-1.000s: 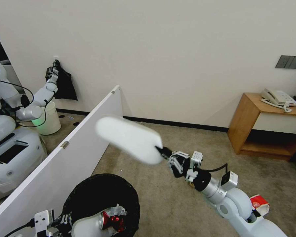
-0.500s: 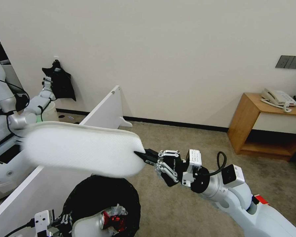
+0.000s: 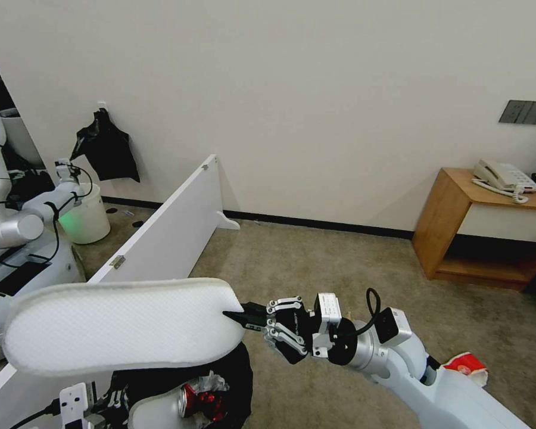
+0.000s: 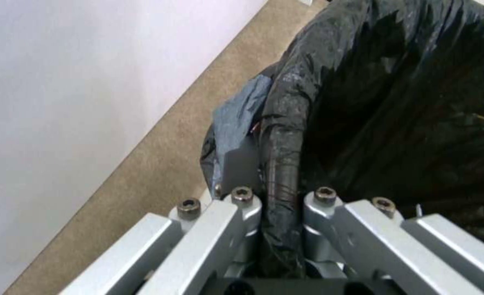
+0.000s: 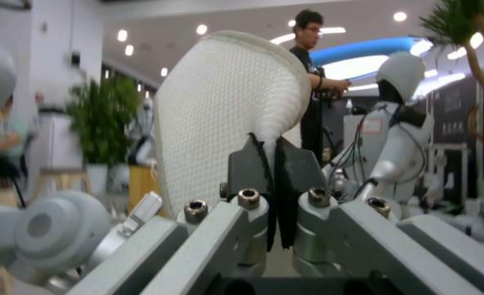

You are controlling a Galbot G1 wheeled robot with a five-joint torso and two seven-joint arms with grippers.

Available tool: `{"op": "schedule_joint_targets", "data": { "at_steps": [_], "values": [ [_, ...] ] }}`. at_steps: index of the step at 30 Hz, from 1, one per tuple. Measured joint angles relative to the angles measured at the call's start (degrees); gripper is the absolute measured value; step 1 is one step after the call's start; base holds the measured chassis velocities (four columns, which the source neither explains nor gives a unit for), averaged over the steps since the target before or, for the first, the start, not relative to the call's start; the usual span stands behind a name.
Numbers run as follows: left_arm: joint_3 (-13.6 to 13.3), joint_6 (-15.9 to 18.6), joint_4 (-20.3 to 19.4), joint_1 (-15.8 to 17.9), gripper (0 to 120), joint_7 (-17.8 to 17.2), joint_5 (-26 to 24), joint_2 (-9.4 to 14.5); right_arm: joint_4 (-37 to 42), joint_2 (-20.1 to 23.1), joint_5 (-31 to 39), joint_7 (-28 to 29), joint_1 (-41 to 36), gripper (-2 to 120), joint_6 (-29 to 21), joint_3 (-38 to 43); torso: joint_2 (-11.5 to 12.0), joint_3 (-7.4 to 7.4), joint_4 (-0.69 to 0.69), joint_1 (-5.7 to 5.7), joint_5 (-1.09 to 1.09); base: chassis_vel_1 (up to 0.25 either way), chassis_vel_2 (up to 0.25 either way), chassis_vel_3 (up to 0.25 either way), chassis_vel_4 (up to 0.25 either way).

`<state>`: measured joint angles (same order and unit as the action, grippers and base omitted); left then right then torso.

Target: Pick up the trash bin, then pick up the garbage from the floor and place it into the trash bin.

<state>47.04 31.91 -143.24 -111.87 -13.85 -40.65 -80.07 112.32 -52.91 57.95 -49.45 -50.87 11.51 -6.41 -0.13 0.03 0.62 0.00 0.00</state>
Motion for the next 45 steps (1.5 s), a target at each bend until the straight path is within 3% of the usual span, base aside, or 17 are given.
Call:
{"op": "schedule_joint_targets", "data": {
  "at_steps": [6, 14, 31, 45],
  "values": [
    [0.2, 0.0, 0.0, -0.2, 4, 0.0, 0.0, 0.2, -4.4, -2.2, 3.1, -5.3, -3.2, 1, -0.9, -0.1, 0.0, 0.00, 0.00, 0.00, 0.01, 0.000, 0.000, 0.000, 0.000],
    [0.2, 0.0, 0.0, -0.2, 4, 0.0, -0.7, 0.5, -5.0, -3.0, 8.1, -7.5, -6.6, 1, -3.2, 1.0, 0.0, 0.00, 0.00, 0.00, 0.01, 0.000, 0.000, 0.000, 0.000],
    [0.1, 0.1, 0.0, -0.2, 4, -0.1, -1.4, 0.8, -5.6, -1.8, 6.7, -8.7, -7.4, 1, -4.2, -0.4, 0.0, 0.00, 0.00, 0.00, 0.00, 0.000, 0.000, 0.000, 0.000],
    [-0.1, 4.4, 0.0, -0.7, 4, -4.2, -3.5, 2.7, -5.9, -0.3, 1.0, -6.4, -6.4, 1, -3.7, -0.3, 0.0, 0.00, -0.01, 0.00, 0.00, 0.000, 0.000, 0.000, 0.000]
  ]
}}
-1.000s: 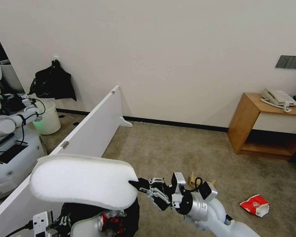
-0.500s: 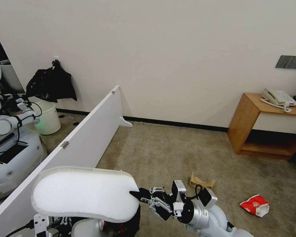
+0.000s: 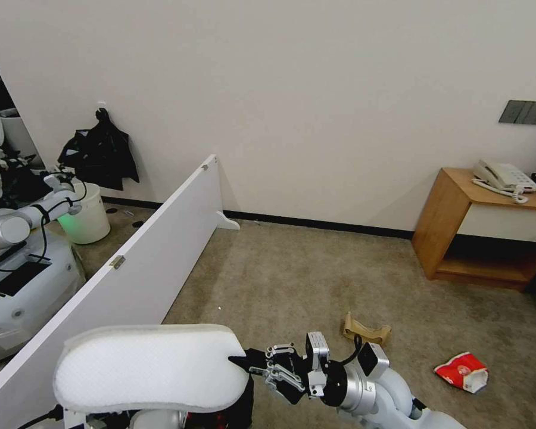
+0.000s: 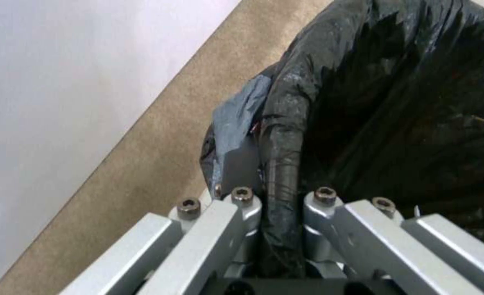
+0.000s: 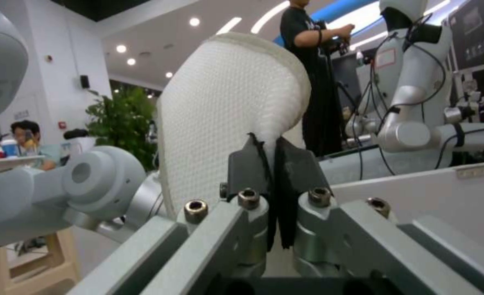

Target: Pick up the trash bin, then pick up the garbage from the floor and place it into the trash bin.

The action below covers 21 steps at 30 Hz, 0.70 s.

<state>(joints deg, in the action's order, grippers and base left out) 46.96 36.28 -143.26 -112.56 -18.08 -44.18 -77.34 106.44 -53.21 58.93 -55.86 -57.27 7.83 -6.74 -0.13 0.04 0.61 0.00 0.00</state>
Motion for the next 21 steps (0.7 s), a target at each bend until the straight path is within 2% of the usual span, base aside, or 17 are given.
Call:
{"op": "schedule_joint_targets", "data": {
  "at_steps": [6, 7, 8, 10, 12, 13, 14, 16, 21],
  "values": [
    [0.4, 0.5, 0.0, 1.4, 4, -0.3, -1.8, 2.4, 0.6, 0.3, -0.3, 0.1, 1.0, 1, 0.1, 1.2, 0.0, 0.00, 0.01, 0.00, 0.00, 0.000, 0.000, 0.000, 0.000],
    [0.4, 0.8, 0.0, 1.7, 4, -0.5, -2.3, 3.7, 0.8, 0.7, -0.3, 0.2, 1.5, 1, 0.1, 1.3, 0.0, 0.00, 0.00, 0.00, 0.00, 0.000, 0.000, 0.000, 0.000],
    [0.4, 0.8, 0.0, 1.7, 4, -0.5, -2.3, 3.7, 0.8, 0.7, -0.3, 0.2, 1.5, 1, 0.1, 1.3, 0.0, 0.00, 0.00, 0.00, 0.00, 0.000, 0.000, 0.000, 0.000],
    [0.4, 1.1, 0.0, 2.3, 4, -0.7, -3.5, 6.2, 1.2, 1.4, -0.2, 0.5, 2.4, 1, 0.1, 1.3, 0.0, 0.00, 0.01, 0.00, 0.00, 0.000, 0.000, 0.000, 0.000],
    [0.4, 1.1, 0.0, 2.3, 4, -0.7, -3.7, 6.4, 1.2, 1.5, -0.2, 0.5, 2.5, 1, 0.1, 1.3, 0.0, 0.00, 0.01, 0.00, 0.00, 0.000, 0.000, 0.000, 0.000],
    [0.5, 1.3, 0.0, 2.7, 4, -0.8, -4.5, 7.7, 1.3, 1.8, 0.0, 0.7, 2.9, 1, 0.1, 1.5, 0.0, 0.00, 0.01, 0.00, 0.00, 0.000, 0.000, 0.000, 0.000],
    [0.5, 1.3, 0.0, 2.7, 4, -0.8, -4.5, 7.7, 1.3, 1.8, 0.0, 0.7, 2.9, 1, 0.1, 1.5, 0.0, 0.00, 0.01, 0.00, 0.00, 0.000, 0.000, 0.000, 0.000],
    [0.4, 1.4, 0.0, 3.1, 4, -0.9, -5.3, 9.2, 1.4, 2.1, 0.0, 0.8, 3.5, 1, 0.1, 1.8, 0.0, 0.00, 0.01, 0.00, 0.00, 0.000, 0.000, 0.000, 0.000],
    [0.0, 1.4, 0.0, 3.2, 4, -0.9, -5.7, 9.8, 1.4, 2.4, -0.1, 0.8, 3.6, 1, 0.1, 1.9, 0.0, 0.00, 0.01, 0.00, 0.00, 0.000, 0.000, 0.000, 0.000]
  ]
}}
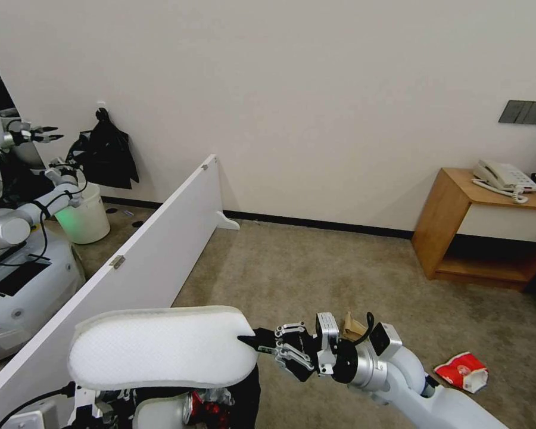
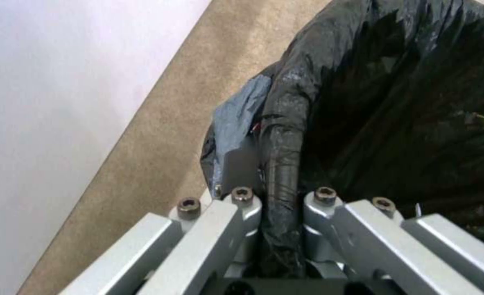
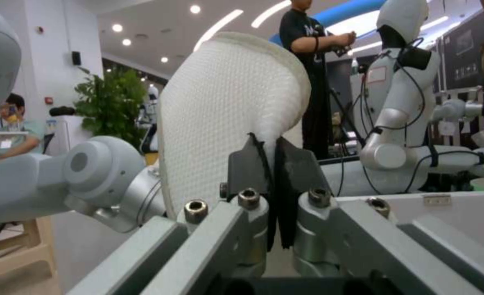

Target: Pick up the trash bin, then pick up the garbage from the floor and place it into the trash bin.

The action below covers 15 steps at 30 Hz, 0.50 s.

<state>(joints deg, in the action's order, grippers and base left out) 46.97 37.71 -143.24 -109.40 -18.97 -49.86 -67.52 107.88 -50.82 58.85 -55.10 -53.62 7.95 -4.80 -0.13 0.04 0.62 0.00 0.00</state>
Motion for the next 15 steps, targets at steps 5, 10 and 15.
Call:
{"op": "schedule_joint_targets", "data": {
  "at_steps": [5, 10, 15],
  "values": [
    [-0.3, 0.0, 0.0, 0.0, 4, 0.0, -0.2, -0.1, 0.0, 0.1, -0.5, -0.1, -0.1, 1, 0.2, -0.8, 0.0, 0.00, 0.00, 0.00, 0.00, 0.000, 0.000, 0.000, 0.000],
    [-0.3, 0.0, 0.0, -0.4, 4, -0.1, -0.3, -0.4, -0.4, 0.1, -1.7, 0.1, -0.1, 1, 0.4, -1.6, 0.0, 0.00, 0.00, 0.00, 0.00, 0.000, 0.000, 0.000, 0.000],
    [-0.5, 0.0, 0.0, -0.7, 4, -0.2, -0.5, -0.6, -1.0, 0.3, -4.0, 0.7, -0.6, 14, 0.7, -2.6, 0.0, 0.00, 0.00, 0.00, 0.00, 0.000, 0.000, 0.000, 0.000]
  ]
}}
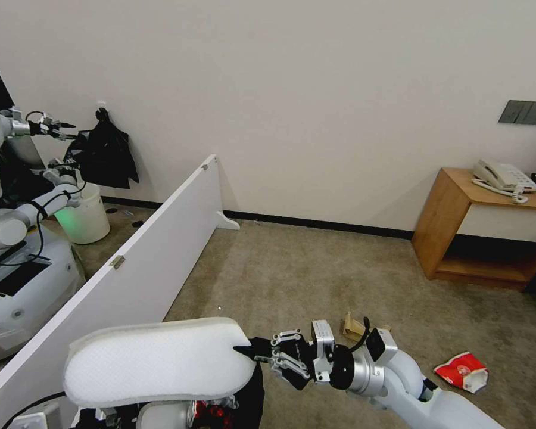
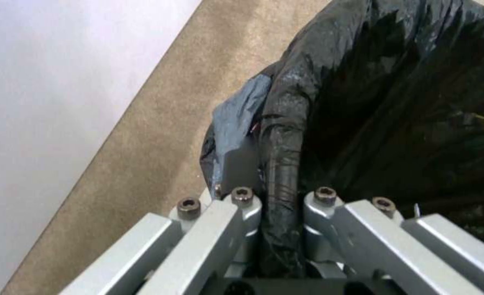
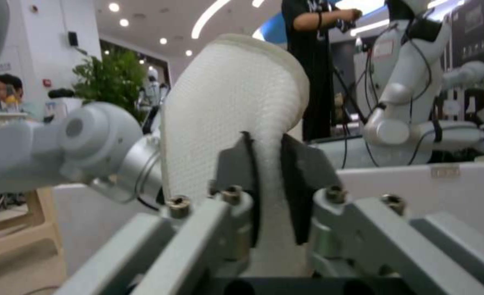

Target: Pick up the trash bin, then pick up the garbage from the floor and place it into the trash bin.

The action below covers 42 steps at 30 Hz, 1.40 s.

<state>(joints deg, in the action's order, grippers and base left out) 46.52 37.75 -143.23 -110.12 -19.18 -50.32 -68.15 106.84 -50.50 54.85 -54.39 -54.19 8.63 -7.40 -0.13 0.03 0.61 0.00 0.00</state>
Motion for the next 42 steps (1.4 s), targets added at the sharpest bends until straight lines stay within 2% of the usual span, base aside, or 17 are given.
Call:
{"op": "schedule_joint_targets", "data": {
  "at_steps": [1, 2, 4, 5, 7, 8, 10, 11, 13, 16, 18, 19, 22, 42],
  "values": [
    [0.0, 0.0, 0.0, 0.0, 4, 0.0, -0.1, -0.1, -0.1, 0.1, -0.8, 0.2, -0.2, 21, 0.1, -0.3, 0.0, 0.00, 0.00, 0.00, 0.00, 0.000, 0.000, 0.000, 0.000],
    [0.0, 0.0, 0.0, 0.0, 4, 0.0, -0.1, -0.1, -0.1, 0.1, -0.8, 0.2, -0.2, 21, 0.1, -0.3, 0.0, 0.00, 0.00, 0.00, 0.00, 0.000, 0.000, 0.000, 0.000],
    [-0.1, 0.0, 0.0, 0.0, 4, -0.1, -0.1, -0.3, -0.3, 0.2, -1.4, 0.5, -0.4, 34, 0.3, -0.4, 0.0, 0.00, 0.00, 0.00, 0.00, 0.000, 0.000, 0.000, 0.000],
    [-0.1, 0.0, 0.0, 0.0, 4, -0.1, -0.1, -0.3, -0.3, 0.2, -1.4, 0.5, -0.4, 34, 0.3, -0.4, 0.0, 0.00, 0.00, 0.00, 0.00, 0.000, 0.000, 0.000, 0.000],
    [-0.2, 0.0, 0.0, -0.1, 4, -0.1, -0.1, -0.4, -0.3, 0.2, -1.5, 0.7, -0.5, 44, 0.3, -0.4, 0.0, 0.00, 0.00, 0.00, 0.00, 0.000, 0.000, 0.000, 0.000],
    [-0.2, 0.0, 0.0, -0.1, 4, -0.1, -0.1, -0.4, -0.3, 0.2, -1.5, 0.7, -0.5, 44, 0.3, -0.4, 0.0, 0.00, 0.00, 0.00, 0.00, 0.000, 0.000, 0.000, 0.000],
    [-0.4, 0.1, 0.0, -0.2, 4, -0.3, -0.3, -0.6, -0.5, 0.2, -1.7, 0.9, -0.5, 56, 0.4, -0.5, 0.0, 0.00, 0.00, 0.00, 0.00, 0.000, 0.000, 0.000, 0.000],
    [-0.4, 0.1, 0.0, -0.2, 4, -0.3, -0.3, -0.6, -0.5, 0.2, -1.7, 0.9, -0.5, 56, 0.4, -0.5, 0.0, 0.00, 0.00, 0.00, 0.00, 0.000, 0.000, 0.000, 0.000],
    [-0.6, 0.4, 0.0, -0.5, 4, -0.7, -1.0, -0.7, -0.7, 0.1, -1.8, 0.9, -0.7, 67, 0.4, -0.6, 0.0, 0.00, 0.00, 0.00, 0.00, 0.000, 0.000, 0.000, 0.000],
    [-0.6, 0.4, 0.0, -0.6, 4, -0.8, -1.2, -0.7, -0.7, 0.1, -1.9, 0.9, -0.7, 73, 0.4, -0.6, 0.0, 0.00, 0.00, 0.00, 0.00, 0.000, 0.000, 0.000, 0.000],
    [-0.6, 0.5, 0.0, -0.8, 4, -0.9, -1.5, -0.7, -0.7, 0.1, -1.9, 0.9, -0.7, 86, 0.4, -0.7, 0.0, 0.00, 0.00, 0.00, 0.00, 0.000, 0.000, 0.000, 0.000],
    [-0.6, 0.5, 0.0, -0.8, 4, -0.9, -1.5, -0.7, -0.7, 0.1, -1.9, 0.9, -0.7, 86, 0.4, -0.7, 0.0, 0.00, 0.00, 0.00, 0.00, 0.000, 0.000, 0.000, 0.000],
    [-0.7, 0.7, 0.0, -1.2, 4, -1.2, -2.1, -0.7, -0.8, 0.0, -1.9, 0.9, -0.7, 98, 0.4, -0.7, 0.0, 0.00, 0.00, 0.00, 0.00, 0.000, 0.000, 0.000, 0.000],
    [-0.7, 1.5, 0.0, -1.9, 4, -2.3, -4.2, -0.3, -1.1, -0.2, -1.7, 0.6, -1.3, 100, 0.4, -0.6, 0.0, 0.00, 0.00, 0.00, 0.00, 0.000, 0.000, 0.000, 0.000]
  ]
}}
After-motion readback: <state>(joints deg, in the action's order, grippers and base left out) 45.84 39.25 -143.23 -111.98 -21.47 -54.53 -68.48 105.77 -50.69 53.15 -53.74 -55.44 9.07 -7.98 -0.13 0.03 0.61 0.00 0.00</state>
